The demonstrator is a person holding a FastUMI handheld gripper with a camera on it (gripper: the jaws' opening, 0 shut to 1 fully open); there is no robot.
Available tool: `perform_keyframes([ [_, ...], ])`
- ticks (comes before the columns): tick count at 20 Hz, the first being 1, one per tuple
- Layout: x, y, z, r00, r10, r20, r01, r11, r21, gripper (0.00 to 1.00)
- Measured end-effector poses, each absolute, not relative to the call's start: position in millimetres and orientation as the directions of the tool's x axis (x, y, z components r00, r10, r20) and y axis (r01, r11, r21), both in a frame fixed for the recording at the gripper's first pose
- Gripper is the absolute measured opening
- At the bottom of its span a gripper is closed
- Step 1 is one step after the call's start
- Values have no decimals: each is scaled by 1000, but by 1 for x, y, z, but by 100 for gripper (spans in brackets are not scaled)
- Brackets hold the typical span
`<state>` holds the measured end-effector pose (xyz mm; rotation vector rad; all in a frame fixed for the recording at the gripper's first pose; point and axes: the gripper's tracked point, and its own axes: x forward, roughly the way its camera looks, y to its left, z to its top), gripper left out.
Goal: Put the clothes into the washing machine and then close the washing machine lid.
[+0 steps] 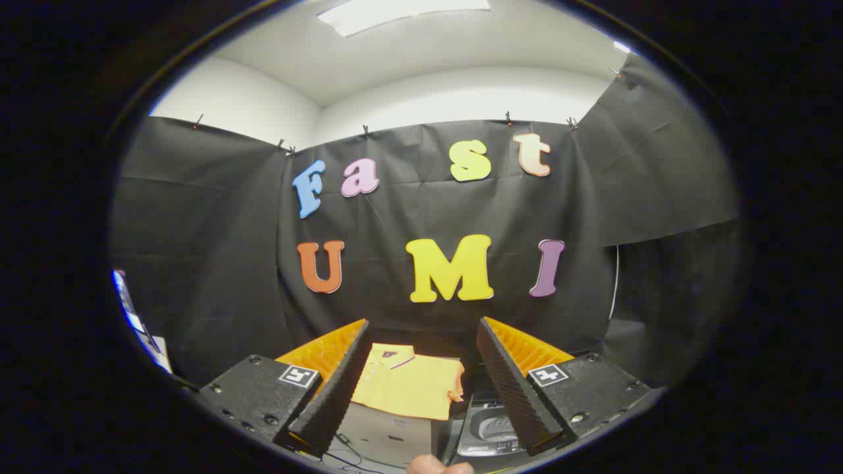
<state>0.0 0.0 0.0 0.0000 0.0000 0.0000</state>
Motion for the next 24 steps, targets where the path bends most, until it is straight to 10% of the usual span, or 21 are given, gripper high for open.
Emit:
perform_keyframes([
  [24, 49, 85, -42, 981, -93, -169, 106, 992, 66, 100],
])
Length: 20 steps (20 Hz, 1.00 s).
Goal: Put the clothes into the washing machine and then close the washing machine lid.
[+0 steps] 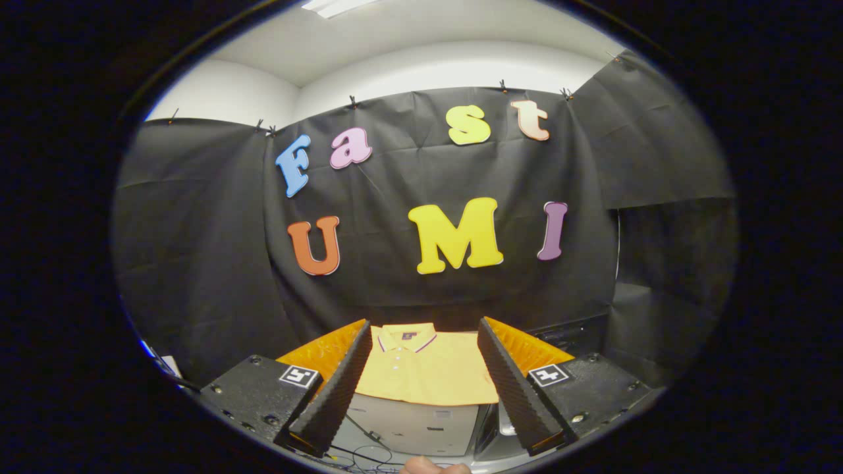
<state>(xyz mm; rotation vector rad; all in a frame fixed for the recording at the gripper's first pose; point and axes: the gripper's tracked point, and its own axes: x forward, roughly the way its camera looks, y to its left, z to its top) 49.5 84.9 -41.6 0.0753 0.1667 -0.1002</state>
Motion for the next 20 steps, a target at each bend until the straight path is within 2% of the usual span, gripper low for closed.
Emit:
perform_keyframes([
  [10, 97, 86, -79, 920, -169, -354, 196, 980, 43, 100],
  [15, 147, 97, -99, 898, -125, -423, 159, 986, 45, 100],
  [20, 199, 111, -152, 814, -69, -577, 91, 996, 10, 100],
])
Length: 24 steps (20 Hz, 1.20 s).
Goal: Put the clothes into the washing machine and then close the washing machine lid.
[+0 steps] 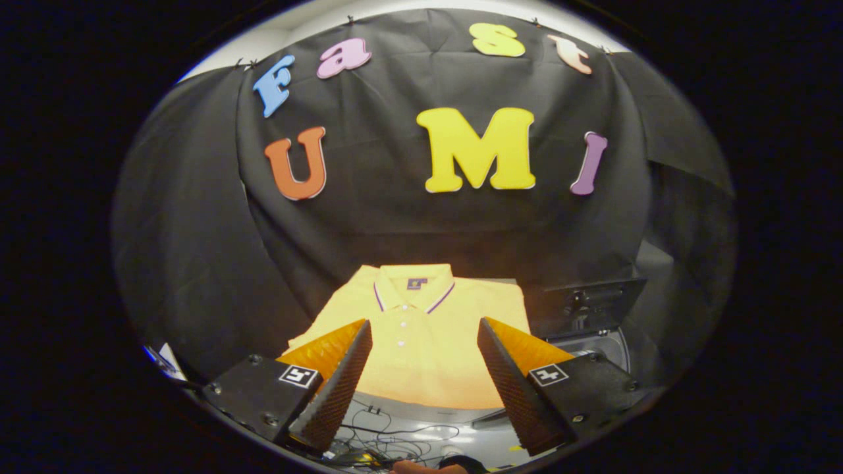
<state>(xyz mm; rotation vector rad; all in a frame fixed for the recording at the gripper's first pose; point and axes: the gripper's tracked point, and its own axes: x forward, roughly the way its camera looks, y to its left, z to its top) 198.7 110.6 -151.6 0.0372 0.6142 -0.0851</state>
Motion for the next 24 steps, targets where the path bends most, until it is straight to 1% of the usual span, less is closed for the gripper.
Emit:
perform_keyframes([
  [2, 217, 109, -177, 751, -70, -657, 82, 997, -13, 100],
  [5, 233, 109, -205, 645, -61, -762, 104, 994, 9, 100],
  [7, 248, 115, -215, 602, -33, -798, 102, 994, 36, 100],
  [10, 261, 121, -227, 509, -21, -861, 121, 992, 47, 100],
  [12, 275, 125, -233, 476, -13, -879, 127, 990, 54, 100],
  [15, 281, 127, -251, 395, -12, -919, 120, 992, 38, 100],
  [19, 281, 126, -272, 307, -40, -951, 100, 995, -9, 100],
  [24, 285, 122, -294, 219, -38, -975, 149, 989, -5, 100],
])
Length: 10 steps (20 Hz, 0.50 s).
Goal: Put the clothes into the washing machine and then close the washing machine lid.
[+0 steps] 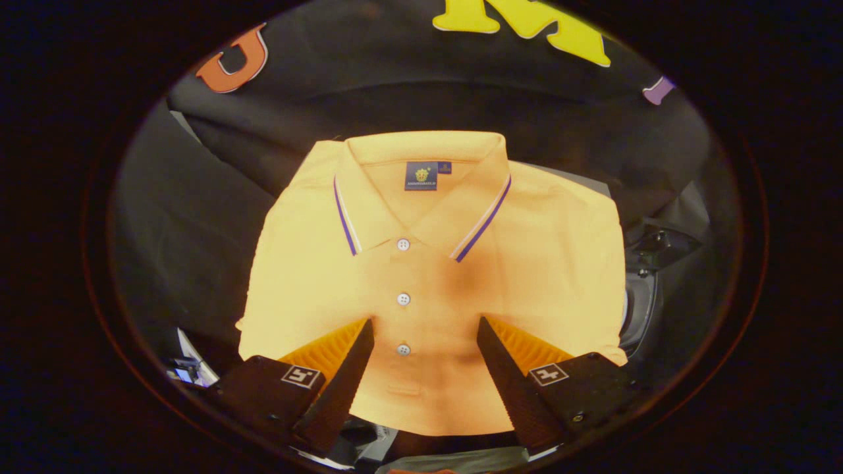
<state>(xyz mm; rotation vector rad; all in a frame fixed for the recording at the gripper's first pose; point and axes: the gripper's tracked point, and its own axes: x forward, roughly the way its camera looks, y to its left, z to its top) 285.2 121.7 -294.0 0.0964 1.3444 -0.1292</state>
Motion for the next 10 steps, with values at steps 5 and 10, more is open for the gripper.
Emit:
perform_keyframes([
  [5, 289, 126, -292, 164, -96, -982, 46, 995, -90, 100],
  [10, 290, 127, -294, 121, -93, -988, 30, 995, -90, 98],
])
